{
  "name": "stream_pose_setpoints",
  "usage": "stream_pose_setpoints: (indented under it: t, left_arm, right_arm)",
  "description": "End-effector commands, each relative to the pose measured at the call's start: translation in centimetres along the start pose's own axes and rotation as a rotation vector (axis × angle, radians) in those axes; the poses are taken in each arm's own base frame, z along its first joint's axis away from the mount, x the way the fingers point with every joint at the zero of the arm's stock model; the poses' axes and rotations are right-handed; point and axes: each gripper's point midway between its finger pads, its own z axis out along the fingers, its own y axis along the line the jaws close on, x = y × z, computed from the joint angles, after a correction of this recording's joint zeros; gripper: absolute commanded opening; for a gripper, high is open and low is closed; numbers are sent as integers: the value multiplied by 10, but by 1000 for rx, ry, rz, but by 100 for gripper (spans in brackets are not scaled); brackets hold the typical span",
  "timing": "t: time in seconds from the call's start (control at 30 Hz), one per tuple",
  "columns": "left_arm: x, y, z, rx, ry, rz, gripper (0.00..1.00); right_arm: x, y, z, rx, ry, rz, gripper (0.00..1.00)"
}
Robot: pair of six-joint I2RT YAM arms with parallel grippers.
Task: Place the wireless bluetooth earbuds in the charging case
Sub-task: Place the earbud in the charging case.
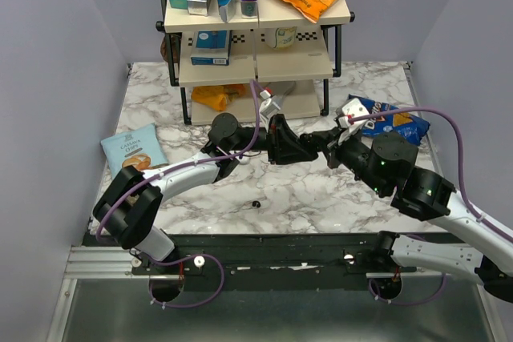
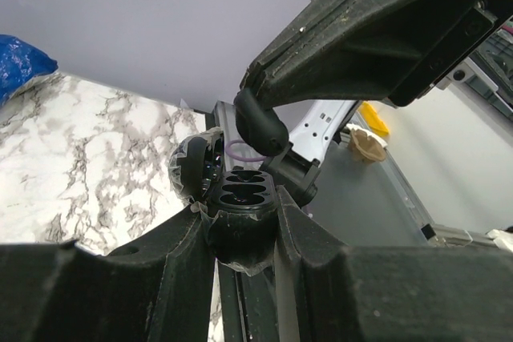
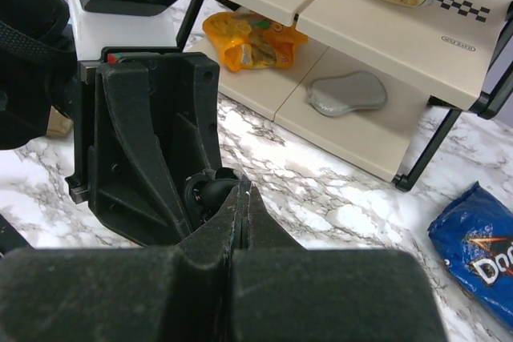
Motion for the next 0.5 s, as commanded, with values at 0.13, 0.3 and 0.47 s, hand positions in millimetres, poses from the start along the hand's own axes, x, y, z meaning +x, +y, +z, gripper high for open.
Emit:
stream_pose_setpoints:
  t: [0.13,0.3,0.47]
  left_arm:
    - [-19,-10,2,38,-38,58,0]
    - [-21,-7,1,15,-55,66,0]
    - [-24,-6,1,1,-69,78,0]
  right_arm:
    - [5,5,6,5,3,-16,1]
    - [10,9,9,3,18,-20,1]
    - [15,8,12,23,33,-24,1]
